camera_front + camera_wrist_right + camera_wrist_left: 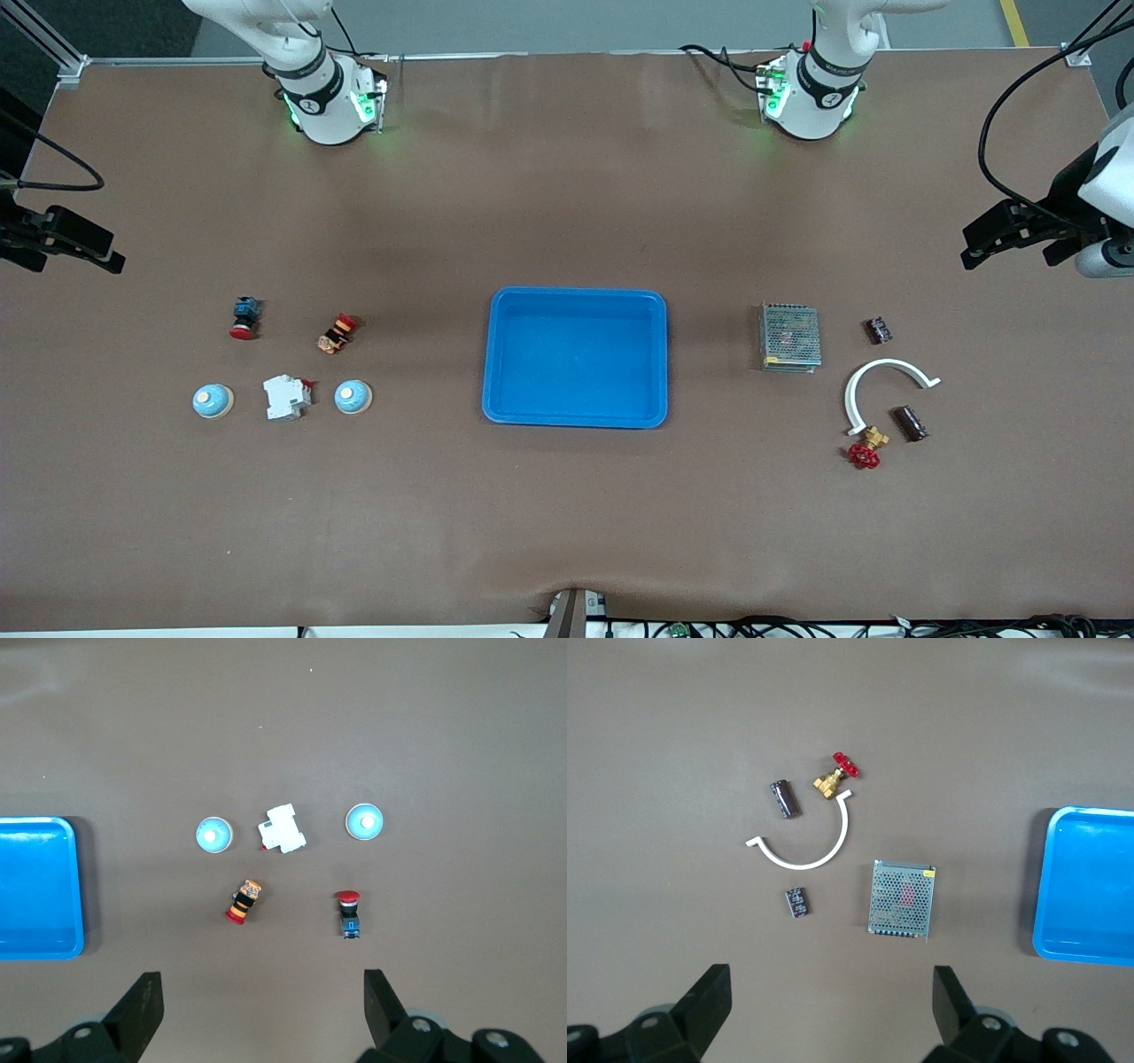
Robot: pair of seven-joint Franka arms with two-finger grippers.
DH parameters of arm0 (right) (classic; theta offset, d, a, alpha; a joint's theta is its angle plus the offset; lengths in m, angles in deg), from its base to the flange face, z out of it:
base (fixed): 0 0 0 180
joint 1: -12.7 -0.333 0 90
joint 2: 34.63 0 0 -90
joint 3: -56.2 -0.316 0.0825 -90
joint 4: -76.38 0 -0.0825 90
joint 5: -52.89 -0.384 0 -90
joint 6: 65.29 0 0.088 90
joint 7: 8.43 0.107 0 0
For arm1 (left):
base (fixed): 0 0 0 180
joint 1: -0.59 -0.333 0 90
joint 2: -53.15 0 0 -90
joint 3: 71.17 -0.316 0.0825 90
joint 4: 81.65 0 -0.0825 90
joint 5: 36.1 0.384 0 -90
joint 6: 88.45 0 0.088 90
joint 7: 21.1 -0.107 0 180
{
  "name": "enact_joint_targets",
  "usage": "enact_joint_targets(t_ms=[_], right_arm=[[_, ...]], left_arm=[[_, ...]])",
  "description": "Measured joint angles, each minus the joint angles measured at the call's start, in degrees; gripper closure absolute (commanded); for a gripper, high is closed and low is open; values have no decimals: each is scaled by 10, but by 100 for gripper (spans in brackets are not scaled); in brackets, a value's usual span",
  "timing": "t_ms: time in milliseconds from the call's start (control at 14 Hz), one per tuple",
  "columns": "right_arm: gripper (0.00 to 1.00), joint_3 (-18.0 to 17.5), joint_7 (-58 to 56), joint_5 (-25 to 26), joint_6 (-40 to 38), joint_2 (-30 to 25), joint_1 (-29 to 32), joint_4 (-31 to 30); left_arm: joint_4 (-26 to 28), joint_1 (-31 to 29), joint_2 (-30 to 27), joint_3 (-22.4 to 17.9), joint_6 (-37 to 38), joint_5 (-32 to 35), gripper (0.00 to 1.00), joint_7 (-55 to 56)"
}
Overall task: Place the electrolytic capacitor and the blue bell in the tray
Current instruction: 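Reach the right gripper to the bell while the left gripper nears the capacitor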
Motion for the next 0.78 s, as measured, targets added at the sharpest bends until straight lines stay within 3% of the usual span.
enact_joint_targets(t_ms=[499,784], right_arm=[[0,0,0,0,0,0,0,0],[0,0,0,0,2,0,0,0]], left_arm=[[0,0,3,-1,0,0,0,1],[0,-14,41,-4,-8,0,0,7]])
